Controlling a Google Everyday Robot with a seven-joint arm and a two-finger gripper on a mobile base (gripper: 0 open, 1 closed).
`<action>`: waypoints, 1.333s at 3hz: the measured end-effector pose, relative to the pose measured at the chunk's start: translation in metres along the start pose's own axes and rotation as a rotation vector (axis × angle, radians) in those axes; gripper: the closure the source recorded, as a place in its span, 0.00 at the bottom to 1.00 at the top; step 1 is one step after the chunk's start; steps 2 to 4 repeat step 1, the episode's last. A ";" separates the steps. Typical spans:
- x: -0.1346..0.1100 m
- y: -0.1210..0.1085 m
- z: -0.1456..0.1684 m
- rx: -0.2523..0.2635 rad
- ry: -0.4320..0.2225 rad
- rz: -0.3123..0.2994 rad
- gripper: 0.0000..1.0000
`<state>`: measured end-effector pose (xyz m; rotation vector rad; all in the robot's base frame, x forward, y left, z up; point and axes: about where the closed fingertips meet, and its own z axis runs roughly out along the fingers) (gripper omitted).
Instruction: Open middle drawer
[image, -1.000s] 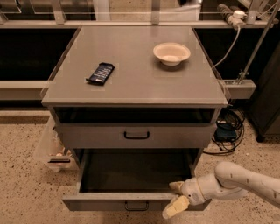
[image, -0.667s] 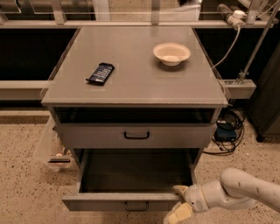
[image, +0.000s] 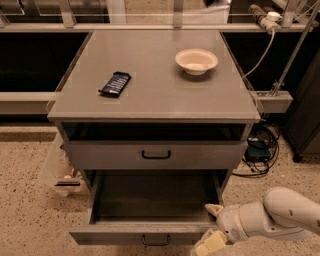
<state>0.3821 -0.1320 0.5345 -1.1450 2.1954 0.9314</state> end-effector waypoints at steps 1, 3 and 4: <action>0.000 0.000 0.000 0.000 0.000 0.000 0.00; 0.000 0.000 0.000 0.000 0.000 0.000 0.00; 0.000 0.000 0.000 0.000 0.000 0.000 0.00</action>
Offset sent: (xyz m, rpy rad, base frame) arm 0.0000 0.0000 0.0000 0.0000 0.0000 0.0000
